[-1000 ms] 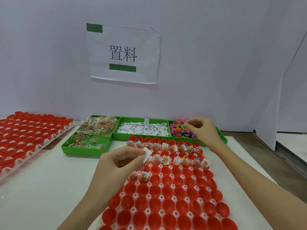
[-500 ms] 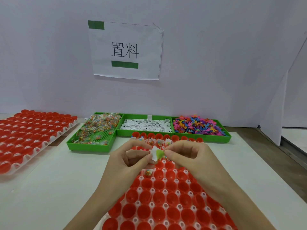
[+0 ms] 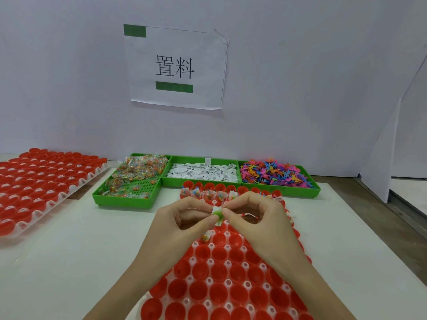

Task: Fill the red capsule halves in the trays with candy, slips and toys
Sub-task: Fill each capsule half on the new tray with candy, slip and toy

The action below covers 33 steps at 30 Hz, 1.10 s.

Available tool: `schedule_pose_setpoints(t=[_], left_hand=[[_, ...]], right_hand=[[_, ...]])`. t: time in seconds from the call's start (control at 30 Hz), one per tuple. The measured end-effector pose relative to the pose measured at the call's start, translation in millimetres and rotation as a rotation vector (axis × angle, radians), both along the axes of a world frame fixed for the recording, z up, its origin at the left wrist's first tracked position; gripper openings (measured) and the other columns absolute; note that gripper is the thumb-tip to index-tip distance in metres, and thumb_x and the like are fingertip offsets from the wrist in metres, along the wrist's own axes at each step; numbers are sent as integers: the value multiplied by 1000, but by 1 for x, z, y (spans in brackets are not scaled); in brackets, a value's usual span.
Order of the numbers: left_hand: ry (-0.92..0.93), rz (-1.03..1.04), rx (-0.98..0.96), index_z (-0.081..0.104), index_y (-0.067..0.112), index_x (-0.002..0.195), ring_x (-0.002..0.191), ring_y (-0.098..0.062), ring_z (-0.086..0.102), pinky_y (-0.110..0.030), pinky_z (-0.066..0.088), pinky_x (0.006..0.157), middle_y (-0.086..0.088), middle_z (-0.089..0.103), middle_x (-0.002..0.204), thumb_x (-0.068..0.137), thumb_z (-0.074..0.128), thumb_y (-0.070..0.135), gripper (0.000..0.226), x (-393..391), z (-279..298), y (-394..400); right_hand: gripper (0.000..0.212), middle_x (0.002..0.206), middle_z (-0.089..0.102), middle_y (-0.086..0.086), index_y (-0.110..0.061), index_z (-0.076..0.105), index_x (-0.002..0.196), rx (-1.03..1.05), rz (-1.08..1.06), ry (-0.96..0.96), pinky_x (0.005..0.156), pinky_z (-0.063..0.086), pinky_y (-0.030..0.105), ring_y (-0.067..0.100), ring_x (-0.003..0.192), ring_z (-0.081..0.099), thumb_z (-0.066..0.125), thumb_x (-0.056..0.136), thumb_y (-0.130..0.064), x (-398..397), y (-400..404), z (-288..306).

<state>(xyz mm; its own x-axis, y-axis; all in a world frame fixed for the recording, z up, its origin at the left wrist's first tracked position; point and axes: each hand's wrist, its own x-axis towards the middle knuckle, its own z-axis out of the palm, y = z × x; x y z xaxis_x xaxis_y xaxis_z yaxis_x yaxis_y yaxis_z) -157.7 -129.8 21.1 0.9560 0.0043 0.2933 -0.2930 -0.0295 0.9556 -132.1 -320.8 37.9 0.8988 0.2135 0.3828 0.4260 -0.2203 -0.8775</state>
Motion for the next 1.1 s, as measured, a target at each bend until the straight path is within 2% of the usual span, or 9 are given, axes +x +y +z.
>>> schedule_pose_setpoints(t=[0.2,0.33,0.47,0.6,0.7,0.8,0.9,1.0,1.1], left_hand=[[-66,35,-24,78,10,93,82,-22,77,-20,58,73,-9,79,87,85,80,8,8,1,-3,-6],[-58,66,-27,80,20,88,83,-23,79,-19,59,74,-9,80,87,82,82,8,14,0,-3,-9],[-62,53,-13,80,17,84,83,-24,79,-23,61,75,-9,80,87,77,85,8,13,0,-3,-4],[-118,103,144,84,23,84,86,-15,76,-26,60,81,-1,79,86,72,89,18,14,1,-3,-2],[-200,240,341,83,37,84,90,-10,70,-17,53,80,12,75,87,66,91,29,21,3,-6,-1],[-285,235,523,81,35,90,82,-2,71,-14,52,78,11,64,88,68,92,19,29,5,-13,-2],[-338,211,675,81,29,89,81,-3,68,-12,52,80,6,56,94,72,90,14,24,9,-21,-2],[-333,213,738,81,32,88,90,-7,65,-13,48,86,11,53,96,73,91,16,24,12,-25,0],[-343,224,799,79,39,84,104,-6,51,-13,41,86,22,49,96,72,91,24,23,15,-27,-1]], right_hand=[[12,92,77,-10,-30,77,97,-24,29,0,78,59,23,9,89,74,81,86,-26,1,-4,1],[8,90,78,-12,-31,80,93,-83,53,27,80,59,20,6,88,74,80,87,-27,2,-11,1],[13,89,78,-13,-30,81,96,-121,82,36,80,58,19,5,87,74,79,88,-21,-1,-12,0],[14,85,77,-13,-28,81,94,-198,46,18,78,58,20,5,83,73,78,89,-15,-2,-11,-1],[11,81,75,-15,-28,80,90,-258,14,17,75,57,18,3,81,71,79,88,-18,-1,-10,-3],[10,75,74,-14,-27,81,87,-338,-18,16,70,52,12,0,77,69,78,89,-18,0,-5,-8],[10,73,74,-14,-26,81,86,-362,-40,28,68,51,10,-3,75,69,79,87,-16,2,-3,-13],[12,72,74,-15,-25,80,83,-357,-68,44,66,51,9,-4,73,69,83,84,-14,5,-2,-16],[15,70,74,-14,-26,77,79,-374,-82,44,66,52,9,-3,72,70,84,82,-13,6,0,-18]])
